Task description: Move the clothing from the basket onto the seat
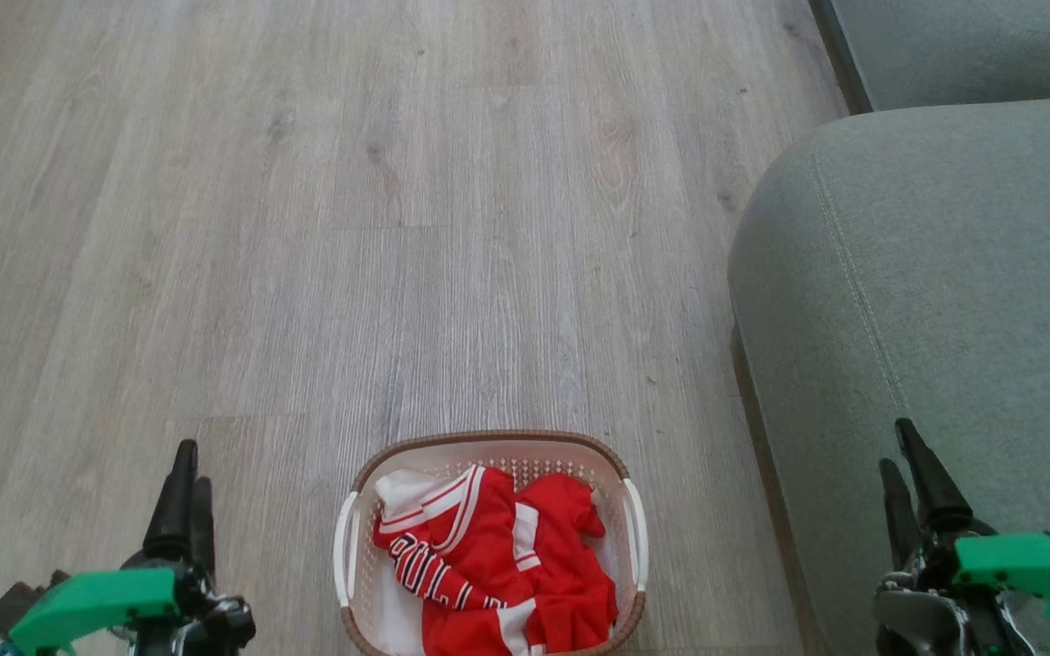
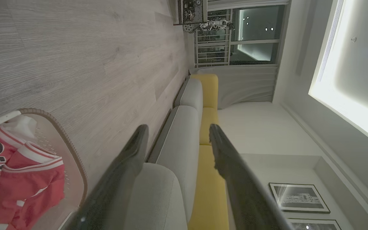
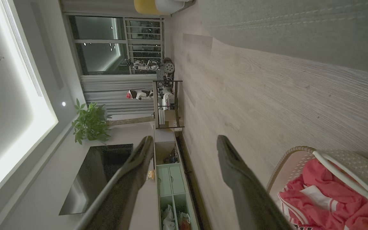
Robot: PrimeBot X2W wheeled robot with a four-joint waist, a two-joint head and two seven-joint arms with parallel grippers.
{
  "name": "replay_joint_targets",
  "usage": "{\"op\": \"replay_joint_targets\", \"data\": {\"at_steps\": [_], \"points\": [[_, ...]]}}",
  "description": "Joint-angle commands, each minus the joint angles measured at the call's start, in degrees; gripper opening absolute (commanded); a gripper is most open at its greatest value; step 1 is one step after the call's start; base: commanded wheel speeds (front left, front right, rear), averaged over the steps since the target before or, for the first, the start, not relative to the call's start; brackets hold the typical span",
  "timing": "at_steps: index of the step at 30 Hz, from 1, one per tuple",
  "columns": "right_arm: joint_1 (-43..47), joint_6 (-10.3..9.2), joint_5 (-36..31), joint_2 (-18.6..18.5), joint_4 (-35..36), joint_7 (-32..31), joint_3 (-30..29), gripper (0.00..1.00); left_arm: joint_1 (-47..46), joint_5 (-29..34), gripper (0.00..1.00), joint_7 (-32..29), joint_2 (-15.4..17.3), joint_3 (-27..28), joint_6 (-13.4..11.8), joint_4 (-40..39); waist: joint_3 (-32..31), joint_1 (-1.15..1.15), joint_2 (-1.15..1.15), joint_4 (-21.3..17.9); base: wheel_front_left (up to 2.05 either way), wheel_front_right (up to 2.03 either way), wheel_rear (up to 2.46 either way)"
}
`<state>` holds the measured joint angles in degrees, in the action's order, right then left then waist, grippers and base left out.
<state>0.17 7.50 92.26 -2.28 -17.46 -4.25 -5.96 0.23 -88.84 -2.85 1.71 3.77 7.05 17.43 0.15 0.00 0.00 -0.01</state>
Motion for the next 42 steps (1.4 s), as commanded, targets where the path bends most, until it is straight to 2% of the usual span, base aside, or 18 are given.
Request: {"op": "replay_joint_targets", "data": {"at_steps": [1,12,23,30,42], "points": [[-2.9,0.00,-1.3,-1.1,2.7,0.8,0.7,1.00,-2.5,1.5,1.00,0.7,0.6,0.1,0.1,-2.4,0.0,0.00,0.00,0.0,0.00,0.00,0.00],[-3.4,0.00,-11.8,-3.1,5.1,3.8,3.6,1.00,-2.5,12.3,1.00,2.5,0.6,-0.7,-1.0,-4.6,0.1,0.00,0.00,0.0,0.00,0.00,0.00],[-3.3,0.00,-23.7,-4.0,8.1,5.6,5.0,1.00,-1.9,28.3,1.00,4.3,0.7,-2.8,-3.4,-6.5,0.1,0.00,0.00,0.1,0.00,0.00,0.00],[-3.3,0.00,-32.3,-4.5,8.4,6.8,6.0,1.00,-1.6,34.5,1.00,5.5,0.9,-3.3,-4.9,-7.0,0.2,0.00,0.00,0.1,0.00,0.00,0.00],[-3.6,0.00,-41.0,-5.0,8.7,8.7,7.4,1.00,-1.4,42.4,1.00,7.4,1.0,-4.7,-6.6,-7.8,0.3,0.00,0.00,0.3,0.00,0.00,0.00]]}}
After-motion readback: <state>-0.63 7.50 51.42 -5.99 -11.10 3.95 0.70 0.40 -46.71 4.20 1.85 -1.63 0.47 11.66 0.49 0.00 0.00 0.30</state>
